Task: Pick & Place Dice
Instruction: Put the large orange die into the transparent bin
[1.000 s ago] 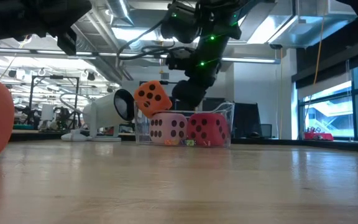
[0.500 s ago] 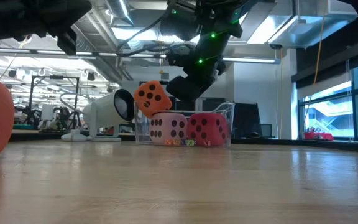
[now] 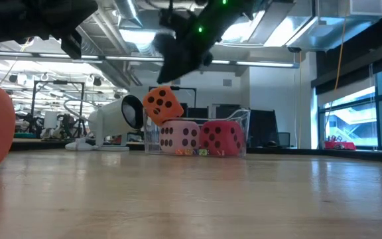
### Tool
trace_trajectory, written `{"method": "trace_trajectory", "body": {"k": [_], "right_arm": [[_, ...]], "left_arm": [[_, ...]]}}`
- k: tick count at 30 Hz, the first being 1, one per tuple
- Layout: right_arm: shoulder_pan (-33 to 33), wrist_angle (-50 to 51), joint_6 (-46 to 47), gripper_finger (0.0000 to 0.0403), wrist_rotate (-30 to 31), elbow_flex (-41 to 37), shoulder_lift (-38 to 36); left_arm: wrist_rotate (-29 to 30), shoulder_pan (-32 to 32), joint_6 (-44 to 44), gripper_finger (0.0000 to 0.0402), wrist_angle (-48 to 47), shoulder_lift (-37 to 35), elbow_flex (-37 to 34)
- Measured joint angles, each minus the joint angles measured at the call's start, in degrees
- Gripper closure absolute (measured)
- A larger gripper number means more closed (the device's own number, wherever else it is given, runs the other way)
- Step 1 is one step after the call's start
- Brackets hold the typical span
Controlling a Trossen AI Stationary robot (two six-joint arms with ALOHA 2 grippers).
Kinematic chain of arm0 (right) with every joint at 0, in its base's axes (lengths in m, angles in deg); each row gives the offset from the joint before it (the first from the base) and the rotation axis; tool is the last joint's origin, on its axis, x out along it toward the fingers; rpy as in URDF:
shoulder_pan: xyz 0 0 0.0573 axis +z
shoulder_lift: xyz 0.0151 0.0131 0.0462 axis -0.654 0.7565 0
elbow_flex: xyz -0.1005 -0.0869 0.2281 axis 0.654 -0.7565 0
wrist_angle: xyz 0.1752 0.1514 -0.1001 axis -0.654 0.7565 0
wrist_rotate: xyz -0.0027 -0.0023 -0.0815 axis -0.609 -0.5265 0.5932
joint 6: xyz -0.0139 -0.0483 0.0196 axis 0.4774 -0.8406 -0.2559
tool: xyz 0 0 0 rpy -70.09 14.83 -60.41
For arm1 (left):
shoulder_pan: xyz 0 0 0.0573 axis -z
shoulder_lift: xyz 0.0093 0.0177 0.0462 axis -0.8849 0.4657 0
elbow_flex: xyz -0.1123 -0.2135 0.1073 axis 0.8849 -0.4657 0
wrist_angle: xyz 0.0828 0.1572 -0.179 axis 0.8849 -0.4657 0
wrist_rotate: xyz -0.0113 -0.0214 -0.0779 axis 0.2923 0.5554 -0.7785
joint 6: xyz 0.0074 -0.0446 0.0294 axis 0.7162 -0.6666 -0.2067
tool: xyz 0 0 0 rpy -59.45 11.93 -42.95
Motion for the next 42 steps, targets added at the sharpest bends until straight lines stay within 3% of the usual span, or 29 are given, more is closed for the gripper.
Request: {"method": "trace_trajectory", "body": {"k": [7,11,15,19,32,36,42], "right_arm": [[-0.92,-7.45,-6.19,0.0284,-15.85,-4.08,-4.06],[-1.41,-27.02,-10.35,0.0284,-23.52,-17.95,-9.4],[-1.46,-47.1,-11.28,0.0284,-27.27,-32.7,-15.55],[-1.46,-55.88,-10.82,0.0284,-29.81,-45.59,-23.11],[-1.46,-56.65,-9.05,0.0284,-30.13,-73.09,-52.9],[-1.46,-54.21,-7.83,0.0284,-30.73,-77.11,-61.21],[-1.42,-39.86,-8.58,0.0284,-31.31,-77.81,-72.96]], "left_arm": [[0.0,0.0,-0.02,0.0395,0.0,-0.02,-0.01],[0.0,0.0,0.0,0.0395,0.01,-0.02,-0.02],[0.0,0.0,-0.01,0.0396,-0.04,-0.01,0.0],[0.0,0.0,0.0,0.0393,-0.17,-0.02,0.01],[0.0,0.0,-0.01,0.0396,-0.03,0.0,0.01],[0.0,0.0,0.0,0.0393,-0.02,0.0,0.01],[0.0,0.0,0.0,0.0396,-0.02,-0.02,0.01]]}}
